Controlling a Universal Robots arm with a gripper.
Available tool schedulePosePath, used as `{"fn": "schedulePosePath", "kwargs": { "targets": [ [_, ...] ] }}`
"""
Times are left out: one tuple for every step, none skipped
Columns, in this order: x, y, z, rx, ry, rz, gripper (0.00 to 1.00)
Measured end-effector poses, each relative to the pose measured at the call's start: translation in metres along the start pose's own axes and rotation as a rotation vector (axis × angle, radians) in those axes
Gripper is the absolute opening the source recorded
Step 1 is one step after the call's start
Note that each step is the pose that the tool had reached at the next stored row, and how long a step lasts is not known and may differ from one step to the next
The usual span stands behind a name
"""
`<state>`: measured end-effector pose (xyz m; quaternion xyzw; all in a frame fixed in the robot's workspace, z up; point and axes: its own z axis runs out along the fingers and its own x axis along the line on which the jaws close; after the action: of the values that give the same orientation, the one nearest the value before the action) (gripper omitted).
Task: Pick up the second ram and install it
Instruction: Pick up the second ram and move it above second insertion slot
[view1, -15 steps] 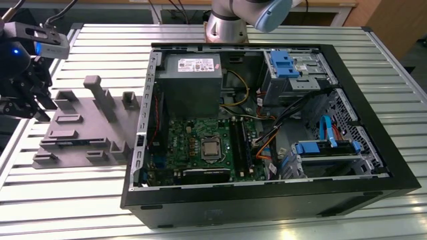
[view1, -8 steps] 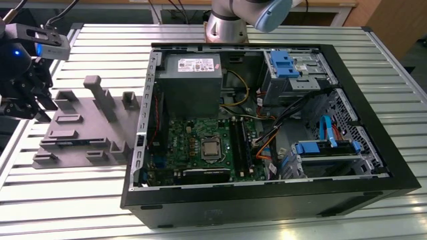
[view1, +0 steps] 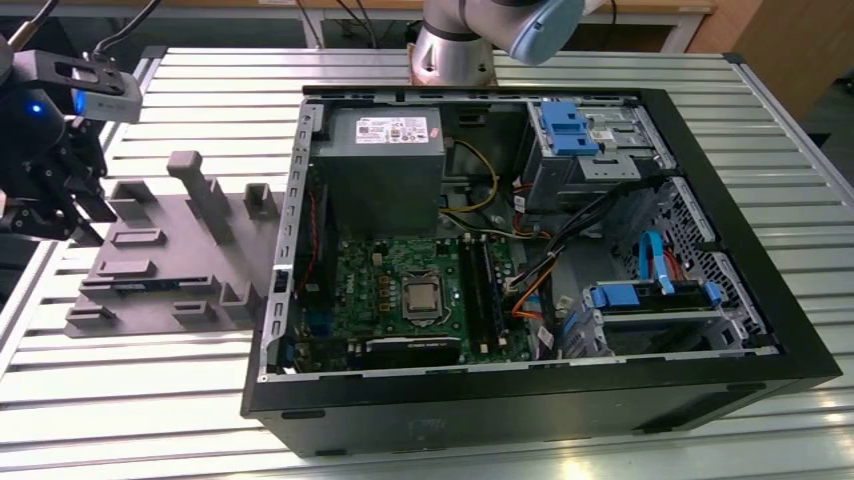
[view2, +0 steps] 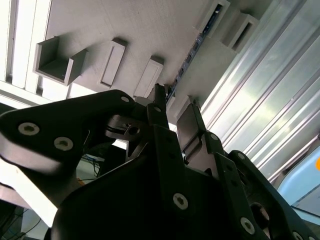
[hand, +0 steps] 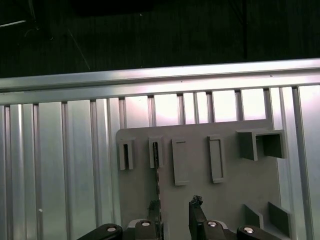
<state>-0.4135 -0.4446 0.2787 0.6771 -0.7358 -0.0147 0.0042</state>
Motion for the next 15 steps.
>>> {"fn": "schedulePosePath", "kwargs": {
  "targets": [
    [0.0000, 0.0000, 0.0003, 0.0000, 0.0000, 0.000, 0.37],
    [0.0000, 0.0000, 0.0007, 0.0000, 0.0000, 0.000, 0.37],
    [0.0000, 0.0000, 0.0009, 0.0000, 0.0000, 0.000, 0.37],
    [0.0000, 0.0000, 0.0012, -0.0001, 0.0000, 0.000, 0.37],
    [0.0000, -0.0001, 0.0014, -0.0001, 0.0001, 0.000, 0.37],
    [0.0000, -0.0001, 0.0018, 0.0000, 0.0000, 0.000, 0.37],
    [0.0000, -0.0001, 0.0021, 0.0000, 0.0000, 0.000, 0.37],
    [0.0000, -0.0001, 0.0024, 0.0000, 0.0000, 0.000, 0.37],
    [0.0001, -0.0001, 0.0027, 0.0000, 0.0000, 0.000, 0.37],
    [0.0001, -0.0001, 0.0029, 0.0000, 0.0000, 0.000, 0.37],
    [0.0001, -0.0001, 0.0031, 0.0000, 0.0000, 0.000, 0.37],
    [0.0001, -0.0001, 0.0032, -0.0001, 0.0000, 0.000, 0.37],
    [0.0001, -0.0001, 0.0032, 0.0000, 0.0000, 0.000, 0.37],
    [0.0001, -0.0001, 0.0032, 0.0000, 0.0000, 0.000, 0.37],
    [0.0000, -0.0001, 0.0033, 0.0000, 0.0000, 0.000, 0.37]
  ]
}}
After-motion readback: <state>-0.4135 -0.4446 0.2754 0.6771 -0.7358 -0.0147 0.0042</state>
